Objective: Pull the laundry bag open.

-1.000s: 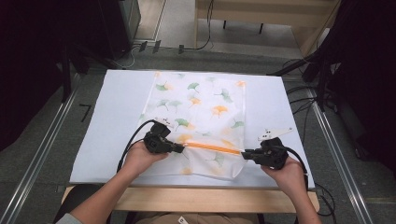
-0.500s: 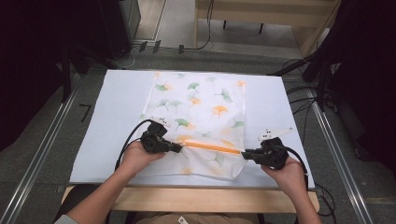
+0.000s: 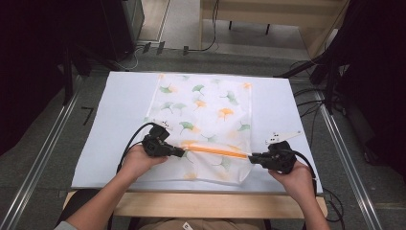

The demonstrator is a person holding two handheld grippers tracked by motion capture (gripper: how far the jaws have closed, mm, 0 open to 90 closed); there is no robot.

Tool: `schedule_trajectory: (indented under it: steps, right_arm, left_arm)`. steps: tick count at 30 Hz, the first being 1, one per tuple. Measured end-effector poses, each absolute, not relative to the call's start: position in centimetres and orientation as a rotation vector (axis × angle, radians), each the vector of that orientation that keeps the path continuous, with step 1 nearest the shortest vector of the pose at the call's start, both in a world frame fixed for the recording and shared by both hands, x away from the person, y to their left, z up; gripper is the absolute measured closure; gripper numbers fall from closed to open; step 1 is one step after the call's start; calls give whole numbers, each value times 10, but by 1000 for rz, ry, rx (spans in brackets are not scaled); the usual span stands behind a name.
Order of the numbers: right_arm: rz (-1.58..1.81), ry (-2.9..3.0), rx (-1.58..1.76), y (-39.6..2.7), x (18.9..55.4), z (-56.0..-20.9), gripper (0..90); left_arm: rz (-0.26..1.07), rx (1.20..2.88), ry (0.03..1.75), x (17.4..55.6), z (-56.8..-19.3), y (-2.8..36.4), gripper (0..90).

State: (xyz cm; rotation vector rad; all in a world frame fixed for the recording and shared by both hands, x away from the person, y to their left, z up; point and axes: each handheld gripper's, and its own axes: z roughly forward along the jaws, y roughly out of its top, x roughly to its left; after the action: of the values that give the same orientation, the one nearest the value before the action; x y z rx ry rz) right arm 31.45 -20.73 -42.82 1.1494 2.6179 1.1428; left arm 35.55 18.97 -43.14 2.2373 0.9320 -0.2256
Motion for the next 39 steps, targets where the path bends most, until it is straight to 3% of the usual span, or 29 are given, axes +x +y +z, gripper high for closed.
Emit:
schedule_trajectory:
  steps: [39]
  right_arm:
    - [1129, 2622, 1159, -208, 316, -430, 848]
  left_arm:
    - [-206, 2232, 977, 353, -428, 220, 900]
